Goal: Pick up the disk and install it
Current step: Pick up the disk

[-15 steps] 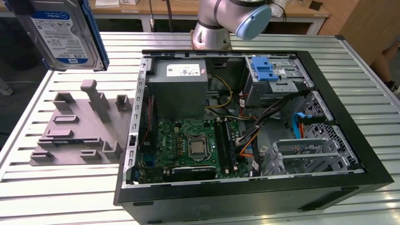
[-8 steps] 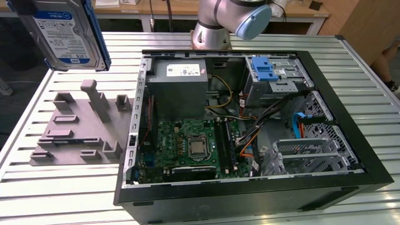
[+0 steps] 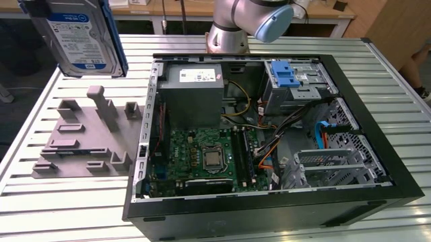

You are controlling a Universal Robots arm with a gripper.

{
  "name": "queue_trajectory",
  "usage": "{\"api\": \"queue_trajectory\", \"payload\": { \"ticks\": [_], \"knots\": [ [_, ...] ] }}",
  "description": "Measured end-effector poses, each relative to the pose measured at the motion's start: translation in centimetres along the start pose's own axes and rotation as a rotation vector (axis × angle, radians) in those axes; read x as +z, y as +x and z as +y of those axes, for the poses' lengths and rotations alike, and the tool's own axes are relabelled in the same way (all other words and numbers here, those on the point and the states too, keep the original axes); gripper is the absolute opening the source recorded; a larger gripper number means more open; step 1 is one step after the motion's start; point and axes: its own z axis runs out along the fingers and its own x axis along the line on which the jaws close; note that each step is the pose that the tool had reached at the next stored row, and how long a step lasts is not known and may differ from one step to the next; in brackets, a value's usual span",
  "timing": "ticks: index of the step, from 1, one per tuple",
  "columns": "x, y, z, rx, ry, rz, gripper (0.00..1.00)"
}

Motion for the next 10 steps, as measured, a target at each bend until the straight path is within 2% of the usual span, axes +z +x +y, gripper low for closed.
{"api": "queue_trajectory", "payload": {
  "ticks": [10],
  "knots": [
    [0.01,0.19,-2.11,0.0,0.0001,0.0,0.36]
  ]
}}
